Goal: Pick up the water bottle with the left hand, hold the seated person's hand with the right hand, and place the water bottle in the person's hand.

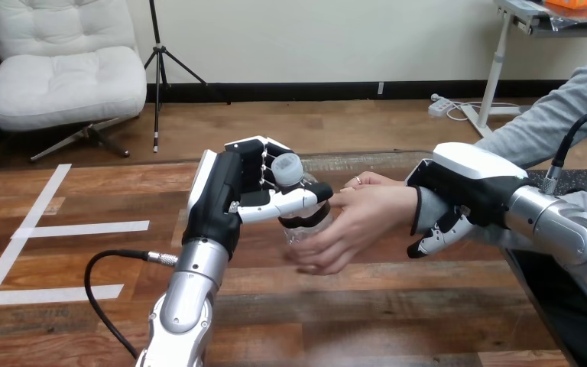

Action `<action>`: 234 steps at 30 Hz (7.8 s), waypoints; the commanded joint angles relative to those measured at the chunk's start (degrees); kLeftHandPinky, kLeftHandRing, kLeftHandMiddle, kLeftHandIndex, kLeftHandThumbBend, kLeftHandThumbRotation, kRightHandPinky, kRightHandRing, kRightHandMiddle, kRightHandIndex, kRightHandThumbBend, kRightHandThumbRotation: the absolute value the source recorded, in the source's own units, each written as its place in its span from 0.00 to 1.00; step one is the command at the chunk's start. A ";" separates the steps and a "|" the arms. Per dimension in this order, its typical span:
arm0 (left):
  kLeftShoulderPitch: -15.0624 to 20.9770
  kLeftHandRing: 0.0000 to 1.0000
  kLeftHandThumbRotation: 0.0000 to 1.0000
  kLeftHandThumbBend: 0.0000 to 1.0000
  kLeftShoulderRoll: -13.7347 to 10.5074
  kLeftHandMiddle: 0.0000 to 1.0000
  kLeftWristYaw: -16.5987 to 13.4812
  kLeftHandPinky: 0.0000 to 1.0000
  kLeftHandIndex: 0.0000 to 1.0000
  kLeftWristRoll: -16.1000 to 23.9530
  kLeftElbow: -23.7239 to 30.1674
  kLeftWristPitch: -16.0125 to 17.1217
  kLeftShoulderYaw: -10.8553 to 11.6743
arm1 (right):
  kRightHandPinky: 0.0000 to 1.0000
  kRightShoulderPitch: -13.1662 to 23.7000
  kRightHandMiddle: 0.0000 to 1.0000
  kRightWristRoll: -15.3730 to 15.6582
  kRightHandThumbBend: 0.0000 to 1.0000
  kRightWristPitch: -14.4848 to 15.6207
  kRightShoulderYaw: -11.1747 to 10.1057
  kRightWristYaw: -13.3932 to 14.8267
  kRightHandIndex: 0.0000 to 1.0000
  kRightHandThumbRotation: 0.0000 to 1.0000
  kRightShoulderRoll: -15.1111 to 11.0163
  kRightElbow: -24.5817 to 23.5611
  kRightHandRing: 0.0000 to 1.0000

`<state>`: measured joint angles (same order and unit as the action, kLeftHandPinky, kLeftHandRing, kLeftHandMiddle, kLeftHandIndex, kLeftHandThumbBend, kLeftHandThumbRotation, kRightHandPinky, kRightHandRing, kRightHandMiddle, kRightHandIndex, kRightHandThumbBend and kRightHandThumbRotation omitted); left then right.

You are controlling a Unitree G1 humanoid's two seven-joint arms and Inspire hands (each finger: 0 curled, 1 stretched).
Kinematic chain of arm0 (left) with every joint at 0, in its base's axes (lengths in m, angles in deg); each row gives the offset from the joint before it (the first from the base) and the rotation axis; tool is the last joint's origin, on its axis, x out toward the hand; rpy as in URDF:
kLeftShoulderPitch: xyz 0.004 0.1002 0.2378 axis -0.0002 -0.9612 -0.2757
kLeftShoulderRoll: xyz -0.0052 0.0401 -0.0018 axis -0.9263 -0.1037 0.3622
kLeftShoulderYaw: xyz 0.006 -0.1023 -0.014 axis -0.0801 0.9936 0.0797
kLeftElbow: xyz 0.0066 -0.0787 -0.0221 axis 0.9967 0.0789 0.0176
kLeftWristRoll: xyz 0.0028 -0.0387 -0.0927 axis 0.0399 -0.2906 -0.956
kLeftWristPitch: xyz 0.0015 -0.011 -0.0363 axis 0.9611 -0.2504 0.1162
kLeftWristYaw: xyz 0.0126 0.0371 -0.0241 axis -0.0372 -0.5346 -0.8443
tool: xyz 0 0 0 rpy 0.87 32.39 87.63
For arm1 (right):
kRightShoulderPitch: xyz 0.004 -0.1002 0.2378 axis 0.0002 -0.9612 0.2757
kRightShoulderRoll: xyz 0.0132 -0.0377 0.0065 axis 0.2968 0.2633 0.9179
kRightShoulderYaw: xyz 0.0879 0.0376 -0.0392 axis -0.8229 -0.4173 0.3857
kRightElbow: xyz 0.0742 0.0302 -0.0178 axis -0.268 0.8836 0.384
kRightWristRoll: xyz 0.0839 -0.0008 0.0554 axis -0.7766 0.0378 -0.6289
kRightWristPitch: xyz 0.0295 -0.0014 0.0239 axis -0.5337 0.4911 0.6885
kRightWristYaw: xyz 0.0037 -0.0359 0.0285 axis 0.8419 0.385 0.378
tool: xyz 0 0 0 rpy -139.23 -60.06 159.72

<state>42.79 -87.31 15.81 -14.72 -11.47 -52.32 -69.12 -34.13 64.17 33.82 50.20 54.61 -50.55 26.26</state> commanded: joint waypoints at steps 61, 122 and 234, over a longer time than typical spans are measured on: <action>12.03 0.34 0.00 0.80 3.37 0.41 -3.12 0.29 0.39 1.90 -10.87 6.91 -1.11 | 0.25 3.47 0.32 -2.18 0.72 -1.63 -2.55 2.04 0.32 0.00 -0.02 -2.36 0.28; 11.66 0.83 0.63 1.00 1.02 0.87 10.87 0.74 0.83 -4.07 -11.28 1.83 -1.05 | 0.26 3.84 0.33 -2.57 0.71 -0.59 -2.48 1.21 0.33 0.00 0.19 -2.02 0.29; -4.59 1.00 1.00 1.00 -7.21 1.00 16.48 1.00 0.97 -20.24 8.25 0.60 12.93 | 0.48 5.17 0.56 -2.72 0.84 -1.72 -1.91 -1.03 0.58 0.20 -0.37 0.56 0.52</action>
<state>35.72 -94.23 32.02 -34.85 -4.75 -52.40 -56.07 -34.26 63.13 33.68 49.92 53.35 -51.87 29.00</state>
